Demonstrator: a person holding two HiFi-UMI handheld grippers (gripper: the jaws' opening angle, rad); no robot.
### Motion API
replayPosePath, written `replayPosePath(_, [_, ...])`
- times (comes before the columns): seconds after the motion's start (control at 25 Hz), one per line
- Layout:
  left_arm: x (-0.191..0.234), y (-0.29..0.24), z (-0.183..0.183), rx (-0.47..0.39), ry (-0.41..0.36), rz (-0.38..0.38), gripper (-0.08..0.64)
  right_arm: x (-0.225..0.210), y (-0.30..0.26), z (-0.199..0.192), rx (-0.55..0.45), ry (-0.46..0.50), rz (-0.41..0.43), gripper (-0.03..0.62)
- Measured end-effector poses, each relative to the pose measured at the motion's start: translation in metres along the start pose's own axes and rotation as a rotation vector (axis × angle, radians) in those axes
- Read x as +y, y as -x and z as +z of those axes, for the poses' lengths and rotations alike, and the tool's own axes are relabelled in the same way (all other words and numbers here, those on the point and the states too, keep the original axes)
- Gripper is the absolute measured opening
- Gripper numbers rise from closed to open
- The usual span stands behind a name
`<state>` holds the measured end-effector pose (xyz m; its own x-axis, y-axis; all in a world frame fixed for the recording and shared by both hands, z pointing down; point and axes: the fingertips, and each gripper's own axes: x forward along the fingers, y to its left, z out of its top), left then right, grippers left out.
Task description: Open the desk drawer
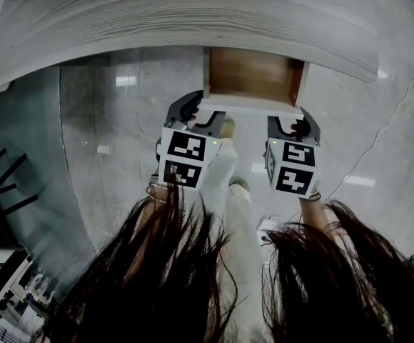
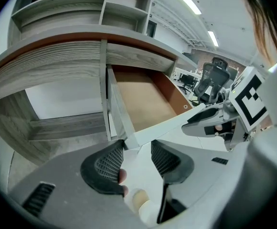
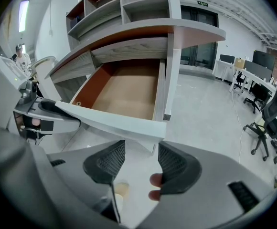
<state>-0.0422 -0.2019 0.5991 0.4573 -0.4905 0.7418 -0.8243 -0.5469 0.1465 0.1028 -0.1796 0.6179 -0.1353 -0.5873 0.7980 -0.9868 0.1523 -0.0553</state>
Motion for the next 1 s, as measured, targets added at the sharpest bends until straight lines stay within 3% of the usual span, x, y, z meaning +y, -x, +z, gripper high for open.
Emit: replayPosePath(1.0, [0.0031, -0.0019, -0.0041, -0.019, 0.002, -0.008, 0.17, -0.005, -0.0038, -0.0037, 0.004, -0.016, -0.02, 0.209])
